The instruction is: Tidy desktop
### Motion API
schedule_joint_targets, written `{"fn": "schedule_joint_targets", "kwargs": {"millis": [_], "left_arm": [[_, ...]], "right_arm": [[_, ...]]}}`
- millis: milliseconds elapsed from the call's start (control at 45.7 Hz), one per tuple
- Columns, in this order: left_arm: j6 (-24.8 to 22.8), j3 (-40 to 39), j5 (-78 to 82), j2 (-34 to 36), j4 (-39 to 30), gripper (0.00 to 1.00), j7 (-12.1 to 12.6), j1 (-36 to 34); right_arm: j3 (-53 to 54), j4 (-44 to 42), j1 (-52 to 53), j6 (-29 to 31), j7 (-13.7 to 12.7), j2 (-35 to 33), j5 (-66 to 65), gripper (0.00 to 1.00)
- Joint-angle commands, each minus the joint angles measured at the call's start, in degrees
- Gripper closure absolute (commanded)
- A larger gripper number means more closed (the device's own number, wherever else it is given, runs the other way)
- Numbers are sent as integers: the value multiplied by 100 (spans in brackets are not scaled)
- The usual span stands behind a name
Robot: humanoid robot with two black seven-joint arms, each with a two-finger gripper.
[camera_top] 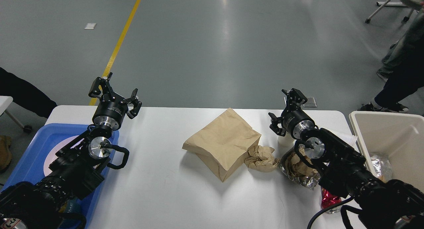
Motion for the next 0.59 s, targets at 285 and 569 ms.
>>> {"fn": "schedule_joint_targets", "kwargs": {"millis": [285, 569], "left_arm": [[2, 0, -1, 0, 0, 4, 0, -8], [2, 0, -1, 0, 0, 4, 0, 1]], "right_arm": [[0, 1, 4, 0, 0, 0, 0, 0], [0, 1, 4, 0, 0, 0, 0, 0]]}}
